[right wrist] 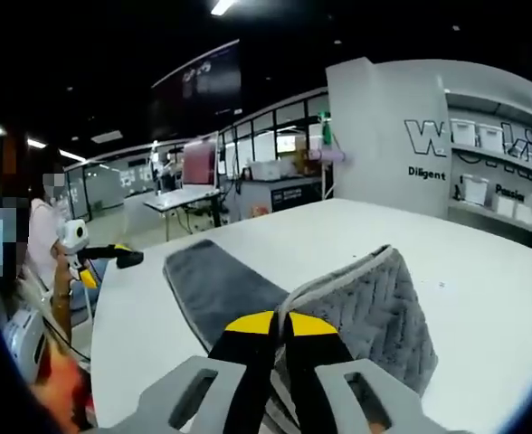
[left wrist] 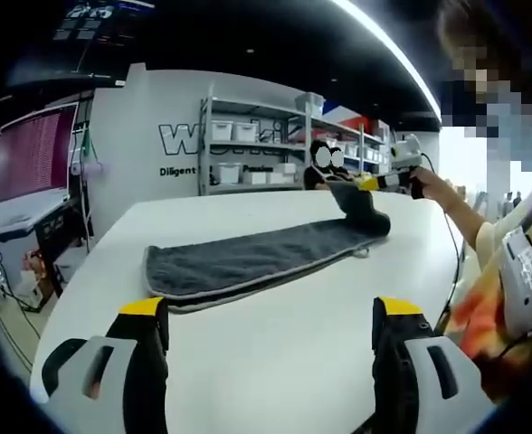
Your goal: Fold the towel on the table until its edges align and the towel forms a compact rectangular stack.
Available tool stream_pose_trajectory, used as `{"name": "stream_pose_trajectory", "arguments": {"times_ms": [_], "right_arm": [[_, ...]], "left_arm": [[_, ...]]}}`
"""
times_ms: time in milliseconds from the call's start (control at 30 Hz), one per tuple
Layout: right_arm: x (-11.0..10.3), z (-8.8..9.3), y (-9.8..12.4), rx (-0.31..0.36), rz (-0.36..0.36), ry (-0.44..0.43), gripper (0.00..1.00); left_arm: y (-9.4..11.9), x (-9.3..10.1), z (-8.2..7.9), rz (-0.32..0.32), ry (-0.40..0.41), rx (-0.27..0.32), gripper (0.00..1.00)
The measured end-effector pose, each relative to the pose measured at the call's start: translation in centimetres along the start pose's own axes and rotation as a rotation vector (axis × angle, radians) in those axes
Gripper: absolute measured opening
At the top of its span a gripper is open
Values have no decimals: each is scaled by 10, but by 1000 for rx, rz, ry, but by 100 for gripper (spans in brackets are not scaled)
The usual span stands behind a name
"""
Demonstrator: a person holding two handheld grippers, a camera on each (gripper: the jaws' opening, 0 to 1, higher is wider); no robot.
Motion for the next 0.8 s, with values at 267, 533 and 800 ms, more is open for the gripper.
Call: {"name": "stream_pose_trajectory", "arguments": {"times_ms": [267,533,800], "right_arm": [[-6,-8,-13,-9,-39,20,0],[-18,-15,-28,-18,-100,36,0],[-36,-10,-50,-60,-166,48,0]], "left_arm": [[1,0,0,-4,2,1,91],[3,0,0,-7,-3,1,91],[4,1,-1,-8,-4,5,91]]}}
Point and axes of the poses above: the point that each gripper's makers call its tool centre point, and the gripper's own axes: y roughly backward along the fingers, x roughly to its right, z roughly out of its underside, the point moved 10 cm from there along y, roughly backward along the fingers
